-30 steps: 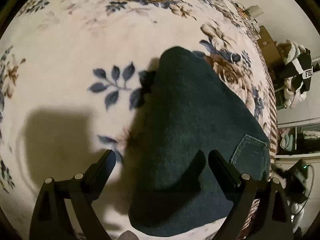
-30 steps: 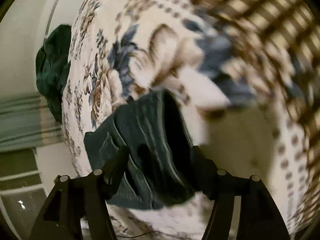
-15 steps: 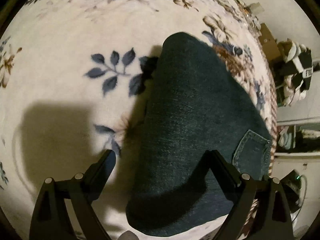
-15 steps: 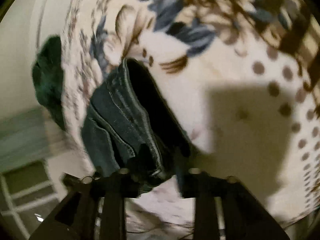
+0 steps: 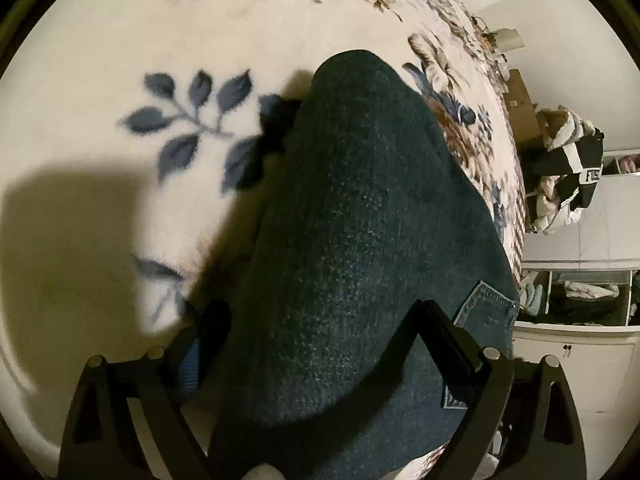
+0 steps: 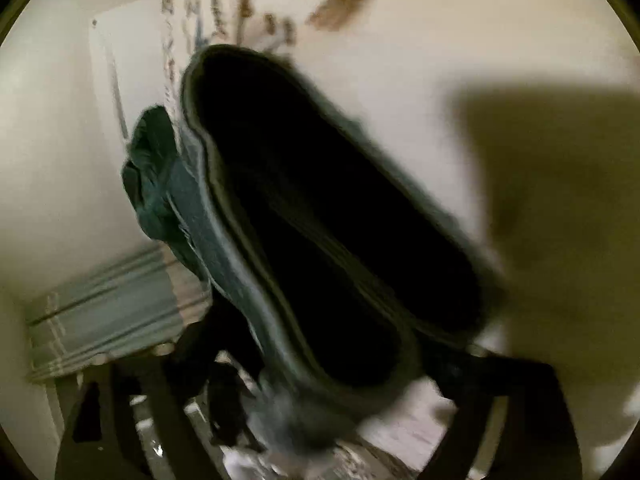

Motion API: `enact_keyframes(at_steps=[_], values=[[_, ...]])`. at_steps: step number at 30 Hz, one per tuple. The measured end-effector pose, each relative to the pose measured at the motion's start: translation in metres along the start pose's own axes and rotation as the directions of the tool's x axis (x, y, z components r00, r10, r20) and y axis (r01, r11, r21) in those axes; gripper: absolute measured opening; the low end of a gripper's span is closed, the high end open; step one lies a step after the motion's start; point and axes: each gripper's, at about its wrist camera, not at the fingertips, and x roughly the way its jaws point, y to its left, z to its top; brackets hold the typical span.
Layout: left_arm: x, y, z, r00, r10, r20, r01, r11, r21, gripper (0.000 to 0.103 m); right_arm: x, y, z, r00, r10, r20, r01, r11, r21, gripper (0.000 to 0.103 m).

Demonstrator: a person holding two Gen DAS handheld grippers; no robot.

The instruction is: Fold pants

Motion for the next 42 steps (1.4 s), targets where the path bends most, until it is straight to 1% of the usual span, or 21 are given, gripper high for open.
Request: enact_keyframes(at_steps=[3, 5, 6, 7, 8, 9, 10, 11, 12, 15, 20, 24, 26, 30, 32, 34, 35, 37, 39, 41, 42], values=[[-0.002, 0.007, 0.000, 0.999, -0.029, 0.020, 0.029, 0.999, -0.017, 0.095, 0.011, 0.012, -0.004, 1.000, -0.006, 0.010, 0.006, 0.999, -0.038, 0.100], [-0.004, 0.011, -0.001, 0.998, -0.048, 0.033, 0.049, 0.998, -0.026, 0.095, 0.017, 0.022, -0.008, 0.999, -0.032, 0.014, 0.033, 0.996, -0.081, 0.097], [-0.004, 0.011, 0.000, 0.998, -0.048, 0.039, 0.048, 0.999, -0.014, 0.093, 0.020, 0.026, -0.010, 0.999, -0.043, 0.022, 0.045, 0.994, -0.100, 0.094], [-0.004, 0.009, -0.001, 0.998, -0.041, 0.048, 0.041, 0.999, -0.002, 0.091, 0.023, 0.029, -0.011, 0.996, -0.081, 0.032, 0.084, 0.990, -0.117, 0.078], [-0.007, 0.007, -0.002, 0.997, -0.042, 0.059, 0.041, 0.999, 0.019, 0.072, 0.025, 0.031, -0.012, 0.994, -0.097, 0.040, 0.102, 0.986, -0.128, 0.066], [-0.007, 0.004, -0.001, 0.997, -0.044, 0.060, 0.042, 0.999, 0.035, 0.055, 0.027, 0.034, -0.014, 0.993, -0.107, 0.049, 0.113, 0.984, -0.135, 0.063], [-0.009, 0.002, -0.001, 0.997, -0.032, 0.065, 0.029, 0.998, 0.048, 0.051, 0.027, 0.038, -0.016, 0.991, -0.119, 0.058, 0.126, 0.981, -0.146, 0.056], [-0.012, 0.000, -0.001, 0.997, -0.036, 0.070, 0.032, 0.998, 0.059, 0.040, 0.027, 0.043, -0.019, 0.990, -0.124, 0.066, 0.134, 0.978, -0.162, 0.051], [-0.016, -0.002, -0.001, 0.996, -0.044, 0.081, 0.039, 0.997, 0.068, 0.030, 0.027, 0.050, -0.022, 0.989, -0.126, 0.074, 0.137, 0.974, -0.178, 0.048], [-0.031, -0.013, 0.000, 0.992, -0.051, 0.111, 0.039, 0.993, 0.112, 0.023, 0.028, 0.072, -0.032, 0.987, -0.135, 0.090, 0.152, 0.963, -0.224, 0.043], [-0.058, -0.030, 0.012, 0.985, -0.068, 0.160, 0.042, 0.987, 0.158, 0.021, 0.033, 0.110, -0.038, 0.989, -0.115, 0.094, 0.137, 0.951, -0.279, 0.039], [-0.083, -0.034, 0.036, 0.974, -0.090, 0.210, 0.055, 0.984, 0.167, 0.021, 0.043, 0.143, -0.032, 0.993, -0.076, 0.088, 0.101, 0.941, -0.323, 0.039], [-0.095, -0.032, 0.054, 0.968, -0.088, 0.235, 0.050, 0.985, 0.165, 0.021, 0.052, 0.167, -0.030, 0.995, -0.058, 0.080, 0.082, 0.934, -0.347, 0.039], [-0.108, -0.014, 0.094, 0.961, -0.069, 0.268, 0.032, 0.990, 0.138, 0.021, 0.102, 0.202, -0.024, 0.998, -0.036, 0.059, 0.056, 0.927, -0.372, 0.039], [-0.109, 0.000, 0.115, 0.960, -0.051, 0.275, 0.015, 0.991, 0.129, 0.022, 0.130, 0.210, -0.018, 0.998, -0.032, 0.050, 0.049, 0.925, -0.376, 0.039], [-0.099, 0.017, 0.137, 0.963, -0.015, 0.270, -0.020, 0.992, 0.126, 0.022, 0.165, 0.215, -0.011, 0.998, -0.036, 0.048, 0.052, 0.921, -0.385, 0.039], [-0.091, 0.027, 0.148, 0.965, 0.007, 0.260, -0.039, 0.993, 0.116, 0.022, 0.178, 0.211, -0.011, 0.998, -0.051, 0.046, 0.065, 0.919, -0.389, 0.039], [-0.071, 0.047, 0.162, 0.976, 0.046, 0.214, -0.067, 0.993, 0.093, 0.023, 0.209, 0.204, -0.006, 0.992, -0.116, 0.041, 0.123, 0.916, -0.381, 0.039], [-0.059, 0.059, 0.168, 0.983, 0.035, 0.181, -0.051, 0.995, 0.084, 0.029, 0.210, 0.192, -0.009, 0.990, -0.135, 0.047, 0.143, 0.918, -0.371, 0.042], [-0.058, 0.060, 0.166, 0.984, 0.027, 0.176, -0.046, 0.993, 0.109, 0.031, 0.207, 0.188, -0.008, 0.988, -0.154, 0.030, 0.154, 0.919, -0.363, 0.049], [-0.058, 0.060, 0.165, 0.985, 0.018, 0.169, -0.039, 0.992, 0.121, 0.035, 0.199, 0.186, -0.008, 0.986, -0.166, 0.032, 0.166, 0.916, -0.366, 0.049]])
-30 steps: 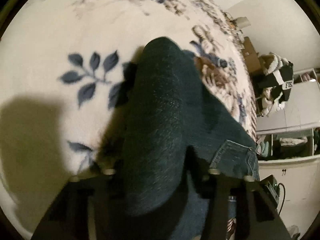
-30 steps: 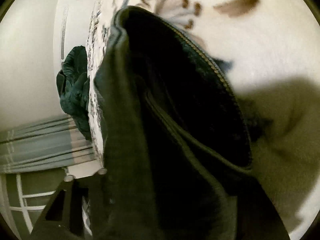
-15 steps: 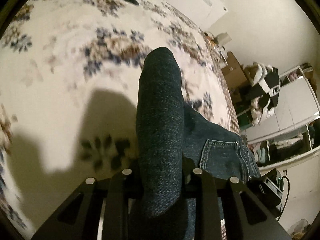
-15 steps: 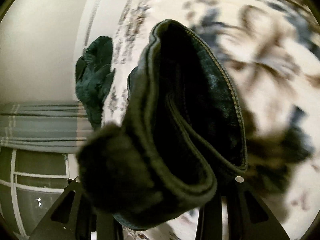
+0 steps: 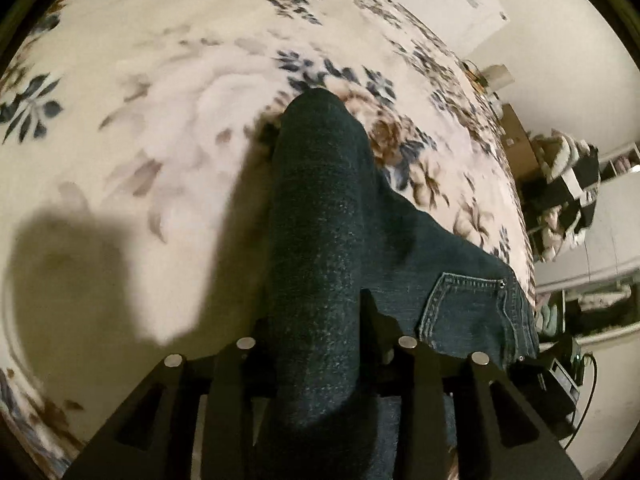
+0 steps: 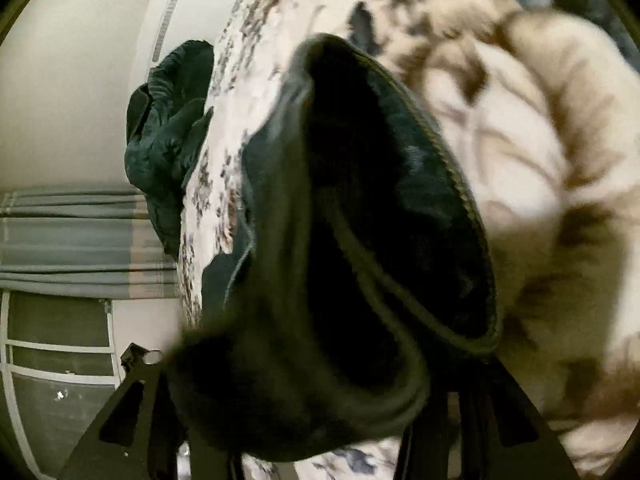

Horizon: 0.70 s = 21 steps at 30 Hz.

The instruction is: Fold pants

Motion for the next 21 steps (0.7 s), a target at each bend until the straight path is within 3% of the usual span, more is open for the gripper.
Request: enact_keyframes(at_steps=[7, 9, 12, 13, 15, 16, 17, 21], values=[[-0.013, 0.006, -0.001, 1.000, -0.006, -0.011, 0.006, 1.000, -0.028, 0.040, -0.019, -0.011, 0.009, 0.994, -0.110, -0.011, 0.110, 0.994, -0.011, 0.054], [-0.024, 0.001, -0.001, 0.999, 0.046, 0.018, -0.045, 0.999, -0.010, 0.040, -0.037, -0.009, 0.022, 0.988, -0.153, -0.005, 0.153, 0.988, -0.024, 0.058], [-0.038, -0.018, -0.005, 0.985, 0.161, 0.057, -0.165, 0.984, 0.071, 0.044, -0.061, 0.004, 0.008, 0.958, -0.285, 0.022, 0.285, 0.948, -0.142, 0.063], [-0.042, -0.027, -0.008, 0.978, 0.199, 0.067, -0.205, 0.973, 0.104, 0.049, -0.063, 0.023, 0.000, 0.932, -0.357, 0.058, 0.360, 0.906, -0.221, 0.069], [-0.050, -0.044, -0.017, 0.960, 0.264, 0.091, -0.276, 0.947, 0.164, 0.076, -0.068, 0.049, -0.015, 0.876, -0.455, 0.159, 0.481, 0.805, -0.349, 0.078], [-0.054, -0.053, -0.022, 0.955, 0.280, 0.097, -0.294, 0.937, 0.187, 0.081, -0.067, 0.065, -0.020, 0.854, -0.484, 0.190, 0.518, 0.764, -0.386, 0.086], [-0.057, -0.059, -0.026, 0.950, 0.294, 0.103, -0.309, 0.930, 0.199, 0.085, -0.063, 0.078, -0.022, 0.831, -0.512, 0.219, 0.554, 0.723, -0.413, 0.096], [-0.074, -0.091, -0.046, 0.931, 0.336, 0.141, -0.362, 0.899, 0.245, 0.087, -0.087, 0.103, -0.073, 0.738, -0.582, 0.341, 0.670, 0.576, -0.469, 0.099]])
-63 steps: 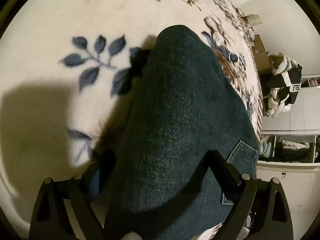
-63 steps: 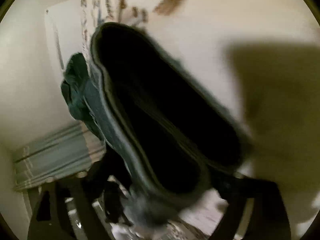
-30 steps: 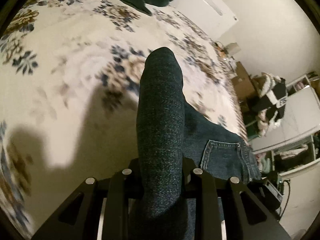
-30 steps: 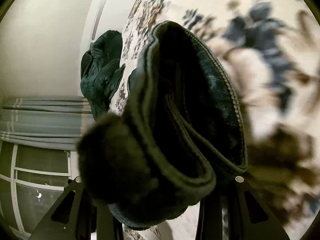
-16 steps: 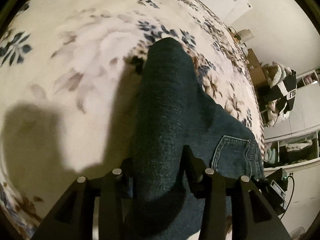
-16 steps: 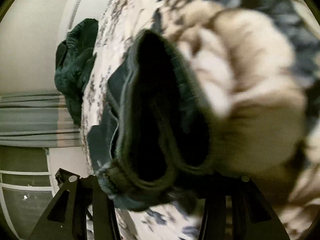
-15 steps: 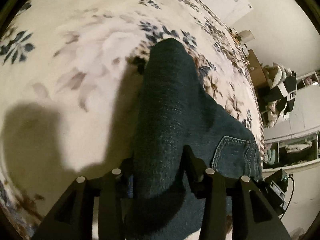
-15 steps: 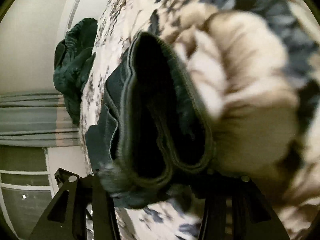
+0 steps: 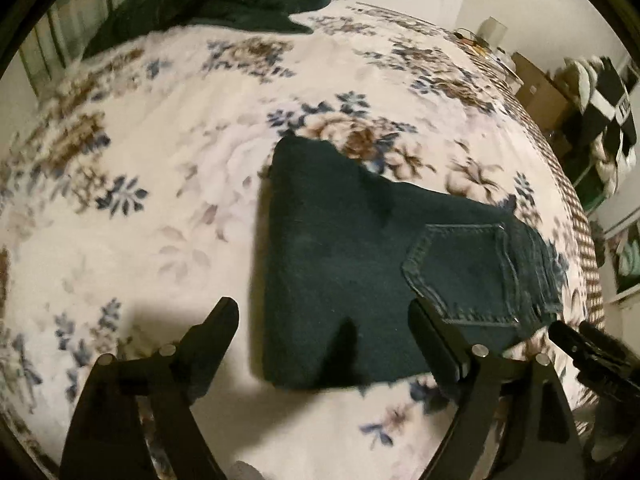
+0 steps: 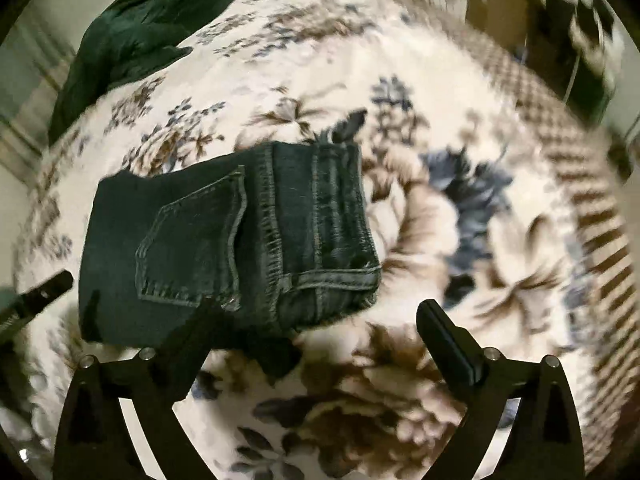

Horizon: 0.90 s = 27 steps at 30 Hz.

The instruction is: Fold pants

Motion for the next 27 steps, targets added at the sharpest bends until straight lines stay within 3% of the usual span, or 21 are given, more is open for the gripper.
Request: enact_keyframes(at_steps=[4, 11, 18, 27], values=[[-0.025, -0.016, -0.002, 0.999, 0.032, 0.011, -0.032, 0.999, 0.028, 0.091, -0.039, 0.009, -0.015, 0.996, -0.079, 0.042, 0.079, 0.997, -0.013, 0.103], [-0.087, -0.032, 0.003, 0.996, 0.072, 0.057, -0.076, 0.994, 0.083, 0.091, -0.124, 0.020, -0.021, 0.986, -0.122, 0.113, 0.123, 0.992, -0.003, 0.103], [-0.175, -0.052, -0.002, 0.992, 0.067, 0.109, -0.080, 0.990, 0.120, 0.091, -0.224, 0.020, -0.026, 0.973, -0.128, 0.194, 0.128, 0.992, 0.010, 0.103], [-0.305, -0.078, -0.032, 0.974, 0.079, 0.212, -0.100, 0.991, 0.091, 0.091, -0.380, 0.014, -0.062, 0.956, -0.063, 0.285, 0.068, 0.998, -0.009, 0.103]])
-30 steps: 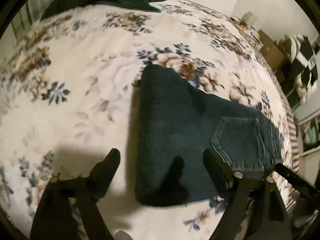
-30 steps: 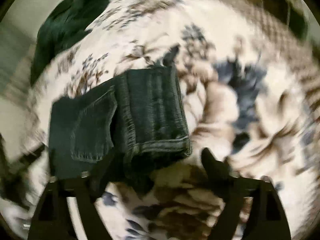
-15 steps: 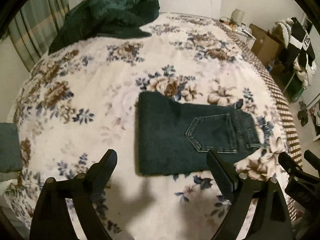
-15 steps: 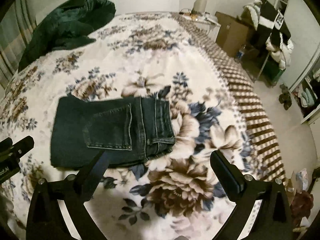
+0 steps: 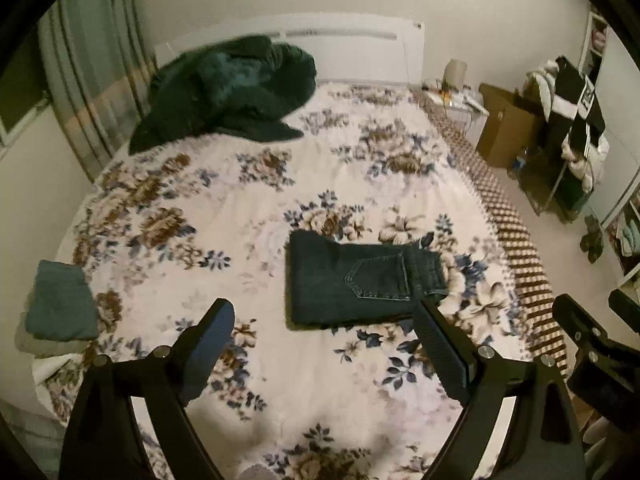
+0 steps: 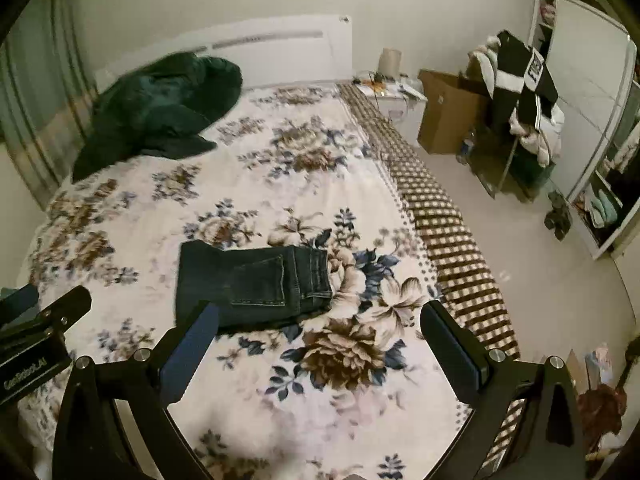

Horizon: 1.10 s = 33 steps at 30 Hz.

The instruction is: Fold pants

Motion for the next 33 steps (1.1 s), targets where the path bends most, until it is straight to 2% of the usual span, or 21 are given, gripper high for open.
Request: enact_keyframes(at_steps=[5, 10, 14, 20, 22, 23, 33], values=[[-0.084, -0.006, -0.007, 0.997, 0.019, 0.074, -0.017, 0.999, -0.028, 0.091, -0.089, -0.011, -0.003, 0.996, 0.026, 0.083, -0.023, 0.999, -0.034, 0.103], [-0.149, -0.012, -0.018, 0.991, 0.040, 0.130, -0.033, 0.998, -0.056, 0.091, -0.172, -0.026, -0.011, 0.987, 0.070, 0.141, -0.063, 0.997, -0.052, 0.103], [-0.190, -0.018, -0.033, 0.986, 0.057, 0.157, -0.046, 0.996, -0.074, 0.091, -0.221, -0.032, -0.022, 0.981, 0.102, 0.164, -0.090, 0.993, -0.080, 0.103], [-0.229, -0.019, -0.051, 0.982, 0.066, 0.174, -0.049, 0.993, -0.104, 0.091, -0.280, -0.042, -0.038, 0.973, 0.137, 0.188, -0.120, 0.988, -0.098, 0.103], [-0.237, -0.018, -0.054, 0.981, 0.070, 0.179, -0.050, 0.993, -0.111, 0.097, -0.296, -0.042, -0.044, 0.972, 0.137, 0.191, -0.120, 0.988, -0.098, 0.103], [-0.240, -0.016, -0.054, 0.981, 0.074, 0.180, -0.054, 0.992, -0.111, 0.103, -0.300, -0.043, -0.045, 0.972, 0.139, 0.188, -0.122, 0.988, -0.098, 0.103], [-0.258, -0.012, -0.059, 0.975, 0.096, 0.199, -0.081, 0.993, -0.082, 0.103, -0.334, -0.045, -0.045, 0.971, 0.099, 0.219, -0.085, 0.994, -0.075, 0.103]])
